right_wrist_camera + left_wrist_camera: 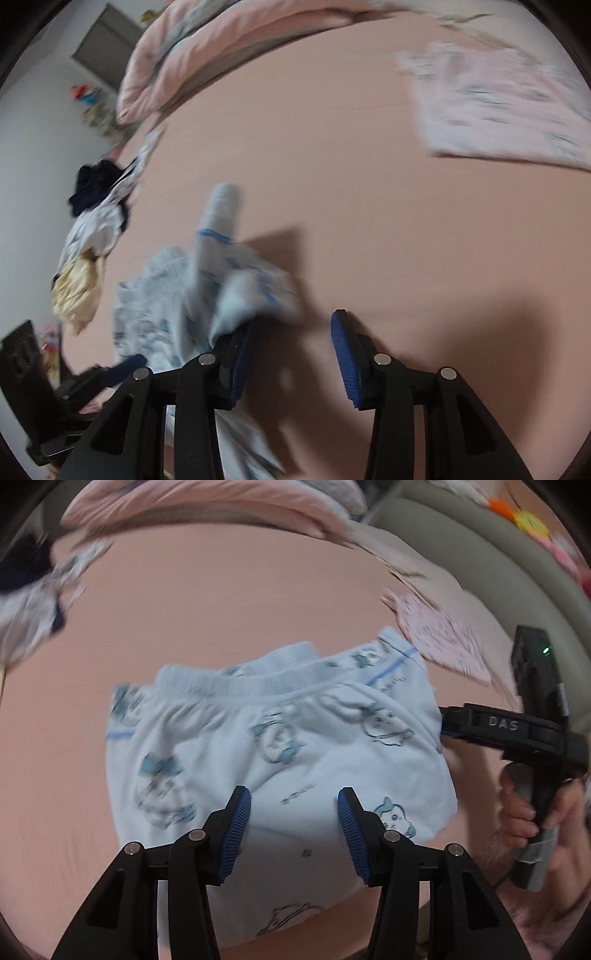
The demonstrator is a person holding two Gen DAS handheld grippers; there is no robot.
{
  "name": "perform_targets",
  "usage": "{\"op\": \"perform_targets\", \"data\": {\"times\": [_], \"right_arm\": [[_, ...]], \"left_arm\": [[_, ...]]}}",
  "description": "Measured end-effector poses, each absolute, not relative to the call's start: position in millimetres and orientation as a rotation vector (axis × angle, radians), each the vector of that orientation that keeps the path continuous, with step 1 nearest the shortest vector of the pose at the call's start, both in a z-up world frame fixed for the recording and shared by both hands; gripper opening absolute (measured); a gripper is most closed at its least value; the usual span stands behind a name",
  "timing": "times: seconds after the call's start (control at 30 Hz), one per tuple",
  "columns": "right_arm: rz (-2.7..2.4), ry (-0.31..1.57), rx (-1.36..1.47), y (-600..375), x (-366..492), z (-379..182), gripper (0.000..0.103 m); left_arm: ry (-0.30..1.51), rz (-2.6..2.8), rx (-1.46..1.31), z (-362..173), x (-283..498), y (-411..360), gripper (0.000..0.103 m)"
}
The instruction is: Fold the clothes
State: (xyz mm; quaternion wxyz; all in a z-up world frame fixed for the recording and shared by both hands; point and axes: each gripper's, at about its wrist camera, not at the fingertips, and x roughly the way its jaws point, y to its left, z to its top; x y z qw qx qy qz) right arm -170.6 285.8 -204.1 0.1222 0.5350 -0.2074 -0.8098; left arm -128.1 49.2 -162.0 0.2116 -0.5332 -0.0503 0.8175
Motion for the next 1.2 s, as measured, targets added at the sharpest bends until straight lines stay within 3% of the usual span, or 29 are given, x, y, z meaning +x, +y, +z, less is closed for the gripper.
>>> {"op": "perform_targets", "data": {"times": [0.13, 0.23, 0.4, 0.47, 0.67, 0.7, 0.77, 0.9, 1.1, 1.2], "right_arm": [[-2.245, -0.578, 1.444, 245, -179, -194, 0.042], [-2.128, -0.702, 1.409, 228, -177, -200, 0.042], [-1.978, -0.935, 1.457, 242, -165, -233, 0.042], [-1.948, -0.963, 1.432, 254, -152, -230, 0.042], [-1.947, -0.998, 1.454, 259, -149, -235, 0.040], [-1.940, -1.016, 1.456, 261, -149, -235, 0.040], [-1.939, -1.035, 1.457, 262, -151, -235, 0.040], [-1.911, -1.101, 1.446, 259, -151, -238, 0.040], [-1.946, -1.047, 1.460, 252, -149, -236, 0.040], [-2.022, -0.946, 1.488, 251, -145, -228, 0.040]], "left_arm": [[-0.343, 2.210, -1.444, -158, -126, 29, 0.047], [-0.516, 2.130, -1.403, -154, -127, 22, 0.047], [-0.563, 2.072, -1.416, -158, -134, 30, 0.047], [-0.625, 2.010, -1.409, -160, -134, 32, 0.048], [-0.541, 2.028, -1.407, -157, -132, 45, 0.051], [-0.527, 2.031, -1.407, -156, -132, 47, 0.050], [-0.497, 2.037, -1.407, -155, -132, 52, 0.020], [-0.414, 2.054, -1.458, -159, -132, 62, 0.019], [-0.284, 2.104, -1.510, -164, -138, 80, 0.018], [-0.258, 2.159, -1.524, -162, -135, 76, 0.009]]}}
